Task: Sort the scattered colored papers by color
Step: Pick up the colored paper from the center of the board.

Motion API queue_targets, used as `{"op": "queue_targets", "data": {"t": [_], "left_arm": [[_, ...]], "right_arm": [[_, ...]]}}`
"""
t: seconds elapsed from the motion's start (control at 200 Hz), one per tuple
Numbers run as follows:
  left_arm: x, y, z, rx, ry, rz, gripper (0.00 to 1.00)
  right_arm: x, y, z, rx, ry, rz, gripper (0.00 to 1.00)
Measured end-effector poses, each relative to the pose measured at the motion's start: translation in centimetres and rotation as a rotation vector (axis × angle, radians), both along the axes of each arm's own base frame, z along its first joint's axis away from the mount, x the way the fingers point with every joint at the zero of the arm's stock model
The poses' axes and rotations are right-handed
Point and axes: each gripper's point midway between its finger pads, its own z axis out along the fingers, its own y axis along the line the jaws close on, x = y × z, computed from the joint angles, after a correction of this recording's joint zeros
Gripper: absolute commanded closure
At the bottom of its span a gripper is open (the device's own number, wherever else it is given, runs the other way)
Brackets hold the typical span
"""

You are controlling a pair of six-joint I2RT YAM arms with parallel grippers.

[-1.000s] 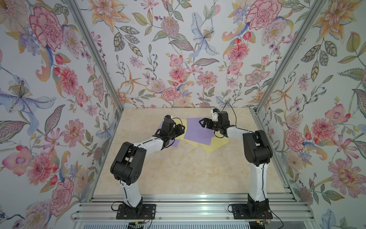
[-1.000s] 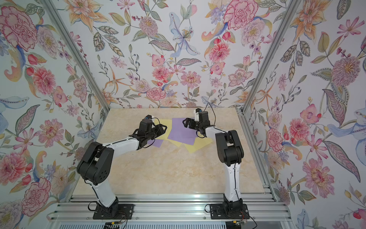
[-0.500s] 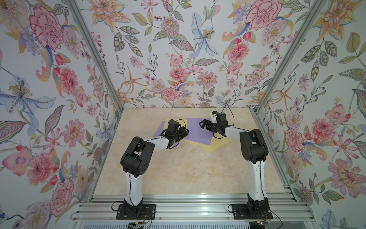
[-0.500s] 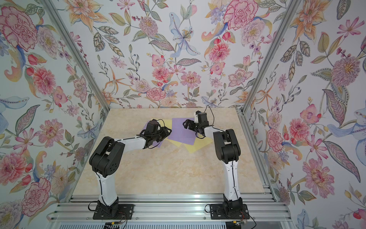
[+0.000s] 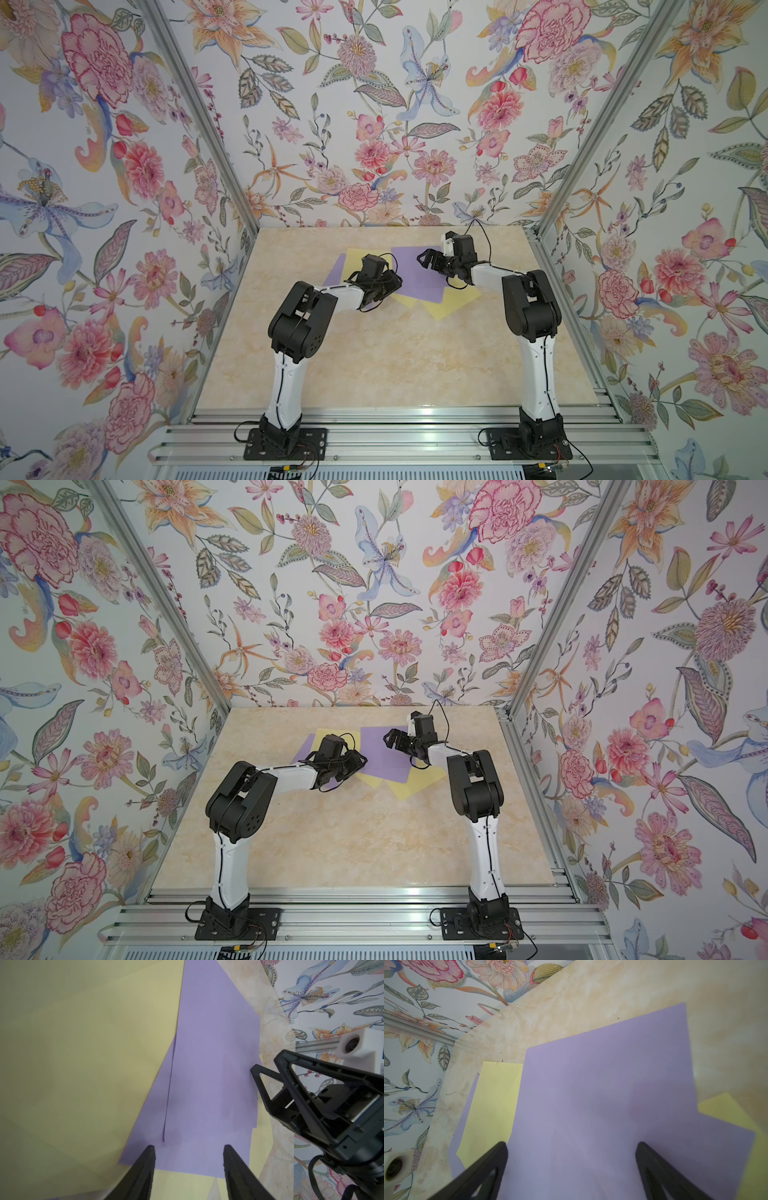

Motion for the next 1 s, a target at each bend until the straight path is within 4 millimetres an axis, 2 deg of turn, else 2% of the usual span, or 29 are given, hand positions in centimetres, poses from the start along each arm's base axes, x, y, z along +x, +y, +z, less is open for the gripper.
{"op": "queue_targets", "data": {"t": [0.175, 0.29, 0.4, 0.645, 1.0], "left_arm": [[-0.1, -0.8, 0.3, 0.001, -0.003, -0.012, 0.44], [-0.1, -0.8, 0.3, 0.002, 0.003, -0.006, 0.44], [-0.1, -0.7, -0.7, 0.005, 0.027, 0.011, 0.44], [0.2, -0.6, -0.7, -0.005, 0.031, 0.043, 0.43], [2.3, -1.8, -0.6, -0.072, 0.032, 0.093, 0.45]], "right_arm": [[0.0, 0.0, 0.0, 0.0, 0.0, 0.0, 0.0], [0.0, 0.0, -0.1, 0.0, 0.0, 0.0, 0.0], [0.0, 0.0, 0.0, 0.001, -0.001, 0.0, 0.0], [0.0, 0.1, 0.0, 0.003, -0.001, -0.001, 0.0], [-0.1, 0.7, 0.0, 0.005, -0.005, 0.005, 0.0]]}}
